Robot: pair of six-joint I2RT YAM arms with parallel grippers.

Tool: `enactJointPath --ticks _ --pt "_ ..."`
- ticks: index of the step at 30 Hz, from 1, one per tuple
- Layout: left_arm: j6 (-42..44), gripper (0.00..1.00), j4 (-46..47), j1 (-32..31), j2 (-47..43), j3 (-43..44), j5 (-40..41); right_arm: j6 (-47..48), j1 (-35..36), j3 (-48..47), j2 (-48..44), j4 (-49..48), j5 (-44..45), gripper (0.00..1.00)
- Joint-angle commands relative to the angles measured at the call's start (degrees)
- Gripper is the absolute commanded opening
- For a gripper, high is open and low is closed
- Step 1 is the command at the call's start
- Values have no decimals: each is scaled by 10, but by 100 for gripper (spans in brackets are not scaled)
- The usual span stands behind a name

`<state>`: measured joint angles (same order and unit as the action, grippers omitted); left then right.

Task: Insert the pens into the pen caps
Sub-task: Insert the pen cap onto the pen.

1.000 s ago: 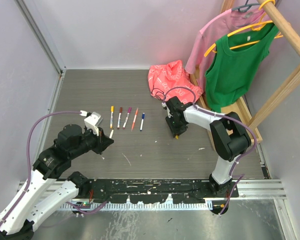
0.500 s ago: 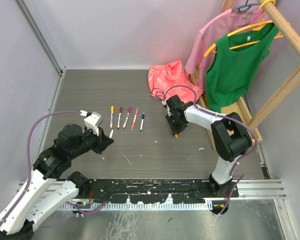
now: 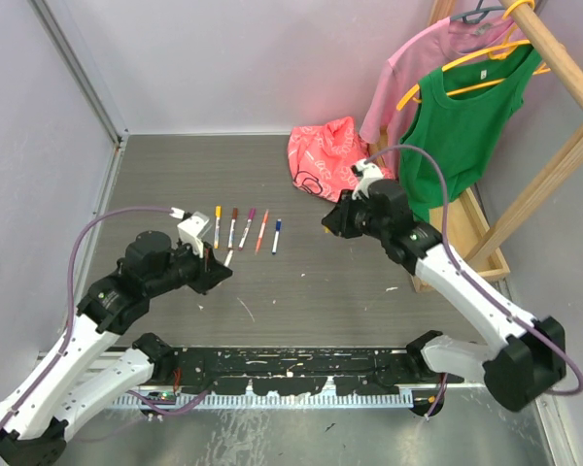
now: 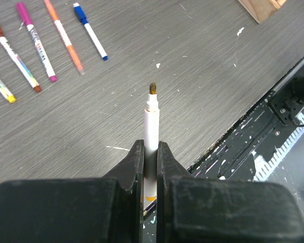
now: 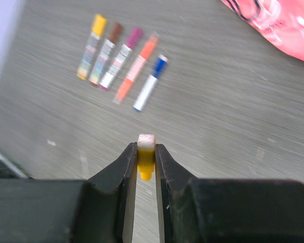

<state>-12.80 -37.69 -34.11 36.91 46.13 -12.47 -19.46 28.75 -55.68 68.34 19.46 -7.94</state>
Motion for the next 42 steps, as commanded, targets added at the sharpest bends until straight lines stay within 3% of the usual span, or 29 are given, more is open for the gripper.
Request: enactJointPath --ticks 1,7,12,19,24,42 --pt "-5 0 75 2 24 35 -52 -168 1 78 -80 -213 -70 0" --pt "-44 0 138 1 57 47 -79 -265 22 150 -132 -373 -67 0" --pt "-113 0 191 -14 81 51 -84 -274 88 184 -167 -454 12 0" --pt "-118 0 234 -204 96 44 85 -276 193 243 -216 -566 128 0" --pt "-132 0 279 -260 106 24 123 -272 231 265 -241 -597 161 0" --pt "-106 0 279 -264 122 31 113 -267 249 263 -216 -596 144 0"
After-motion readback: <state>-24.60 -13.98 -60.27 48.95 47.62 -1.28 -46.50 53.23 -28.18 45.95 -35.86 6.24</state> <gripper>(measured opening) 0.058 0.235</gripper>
